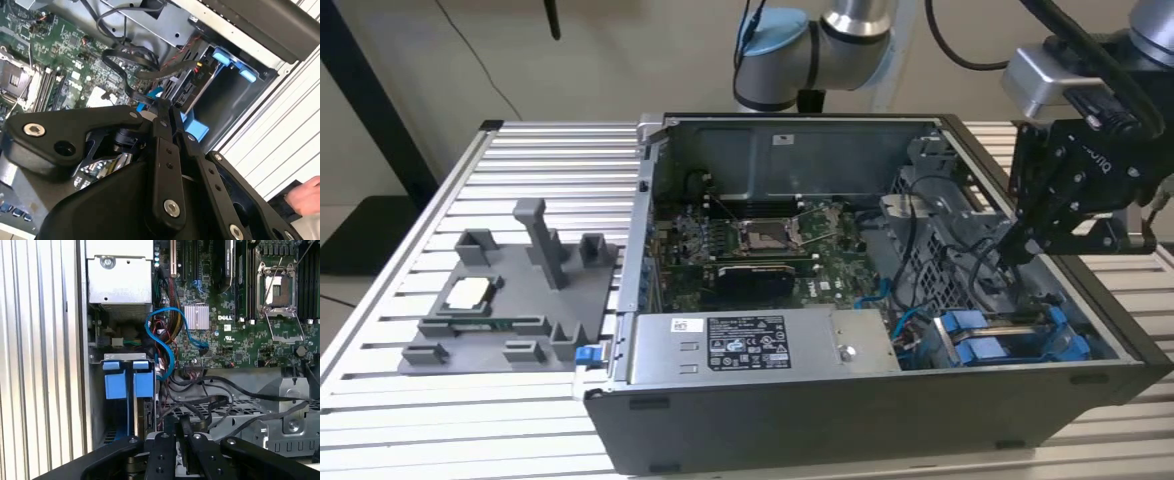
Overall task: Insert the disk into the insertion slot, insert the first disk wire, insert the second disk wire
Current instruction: 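Insert the second disk wire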
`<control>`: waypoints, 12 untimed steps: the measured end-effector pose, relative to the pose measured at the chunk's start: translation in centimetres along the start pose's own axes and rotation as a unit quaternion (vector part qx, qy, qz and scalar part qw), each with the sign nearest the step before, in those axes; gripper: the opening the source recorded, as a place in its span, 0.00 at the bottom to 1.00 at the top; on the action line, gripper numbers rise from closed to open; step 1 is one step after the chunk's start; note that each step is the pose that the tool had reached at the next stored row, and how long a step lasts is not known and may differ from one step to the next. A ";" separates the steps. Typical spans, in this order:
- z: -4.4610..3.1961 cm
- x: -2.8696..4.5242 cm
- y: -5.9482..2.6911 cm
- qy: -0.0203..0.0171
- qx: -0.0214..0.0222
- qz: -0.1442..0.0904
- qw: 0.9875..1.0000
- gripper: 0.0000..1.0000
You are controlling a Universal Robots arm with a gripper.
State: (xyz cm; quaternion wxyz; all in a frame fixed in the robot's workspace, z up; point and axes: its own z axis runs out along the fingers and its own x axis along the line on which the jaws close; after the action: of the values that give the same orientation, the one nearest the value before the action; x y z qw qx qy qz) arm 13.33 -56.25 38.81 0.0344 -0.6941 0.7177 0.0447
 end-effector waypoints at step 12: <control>0.09 0.06 0.27 0.000 0.000 0.000 1.000 0.16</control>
State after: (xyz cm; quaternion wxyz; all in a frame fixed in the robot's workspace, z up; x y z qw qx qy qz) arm 13.05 -56.29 38.72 0.0347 -0.6942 0.7175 0.0446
